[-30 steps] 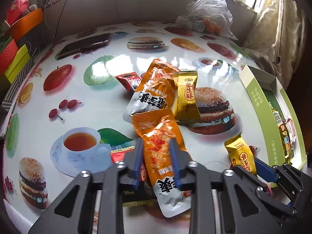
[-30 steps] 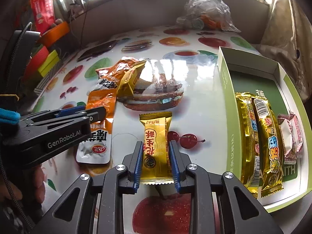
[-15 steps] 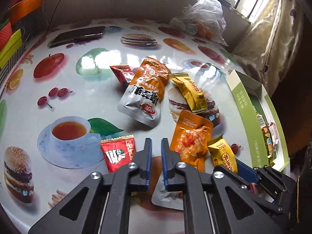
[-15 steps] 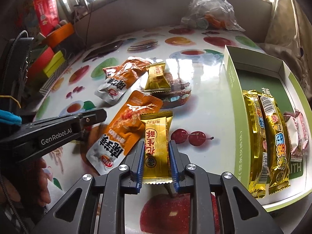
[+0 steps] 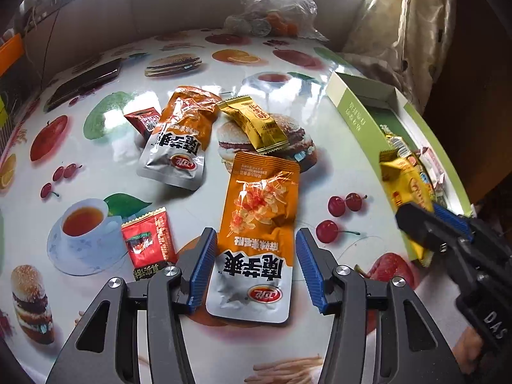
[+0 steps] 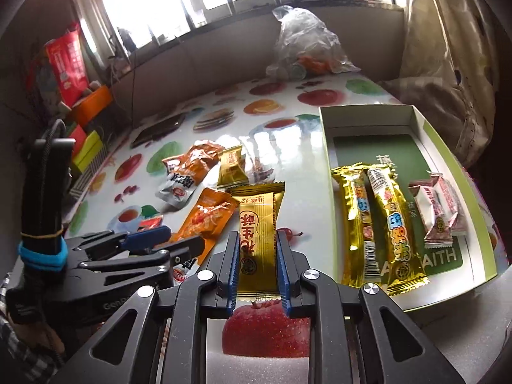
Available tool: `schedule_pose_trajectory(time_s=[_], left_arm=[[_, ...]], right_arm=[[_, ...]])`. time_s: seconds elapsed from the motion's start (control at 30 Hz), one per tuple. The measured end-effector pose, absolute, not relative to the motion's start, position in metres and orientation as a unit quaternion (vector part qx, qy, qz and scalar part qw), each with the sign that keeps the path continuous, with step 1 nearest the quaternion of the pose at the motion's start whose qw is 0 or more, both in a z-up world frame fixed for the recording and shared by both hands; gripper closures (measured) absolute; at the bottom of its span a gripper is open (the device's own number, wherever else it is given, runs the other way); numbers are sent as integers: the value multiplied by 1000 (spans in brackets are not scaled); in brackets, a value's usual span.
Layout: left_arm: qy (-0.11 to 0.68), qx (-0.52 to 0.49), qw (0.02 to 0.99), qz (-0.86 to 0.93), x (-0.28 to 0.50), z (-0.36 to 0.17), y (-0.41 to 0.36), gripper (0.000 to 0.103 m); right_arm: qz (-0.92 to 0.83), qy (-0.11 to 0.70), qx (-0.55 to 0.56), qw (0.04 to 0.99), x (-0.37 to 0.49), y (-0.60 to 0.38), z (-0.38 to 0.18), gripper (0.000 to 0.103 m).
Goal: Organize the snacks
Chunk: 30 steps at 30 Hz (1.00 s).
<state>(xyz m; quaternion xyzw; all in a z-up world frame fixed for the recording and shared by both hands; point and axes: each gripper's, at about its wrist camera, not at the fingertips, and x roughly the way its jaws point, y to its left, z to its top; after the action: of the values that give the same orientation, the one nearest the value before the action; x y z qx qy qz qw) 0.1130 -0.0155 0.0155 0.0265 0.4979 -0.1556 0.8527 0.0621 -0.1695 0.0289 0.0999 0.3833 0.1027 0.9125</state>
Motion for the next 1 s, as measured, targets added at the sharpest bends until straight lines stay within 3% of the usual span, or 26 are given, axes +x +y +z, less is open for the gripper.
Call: schedule_pose_trajectory(time_s=[0.13, 0.5, 0.57, 0.87, 0.93, 1.0], left_arm=[[496, 56, 853, -157, 110, 11, -25, 42], [489, 82, 858, -135, 107, 9, -31, 42], [482, 80, 863, -130, 108, 10, -28, 50], [469, 53, 872, -132, 106, 13, -20, 56], [465, 50, 873, -138, 105, 15, -20, 63], [462, 48, 876, -134, 104, 19, -19, 63]], right_arm=[[101, 377, 105, 915, 59, -175, 34, 83], [102, 375, 117, 914, 57, -178, 33, 83], [102, 374, 117, 914, 56, -179, 33, 83], [102, 379, 116, 913, 56, -177, 32, 83], [102, 379, 115, 912, 56, -176, 32, 83], [102, 380, 114, 912, 56, -175, 31, 83]])
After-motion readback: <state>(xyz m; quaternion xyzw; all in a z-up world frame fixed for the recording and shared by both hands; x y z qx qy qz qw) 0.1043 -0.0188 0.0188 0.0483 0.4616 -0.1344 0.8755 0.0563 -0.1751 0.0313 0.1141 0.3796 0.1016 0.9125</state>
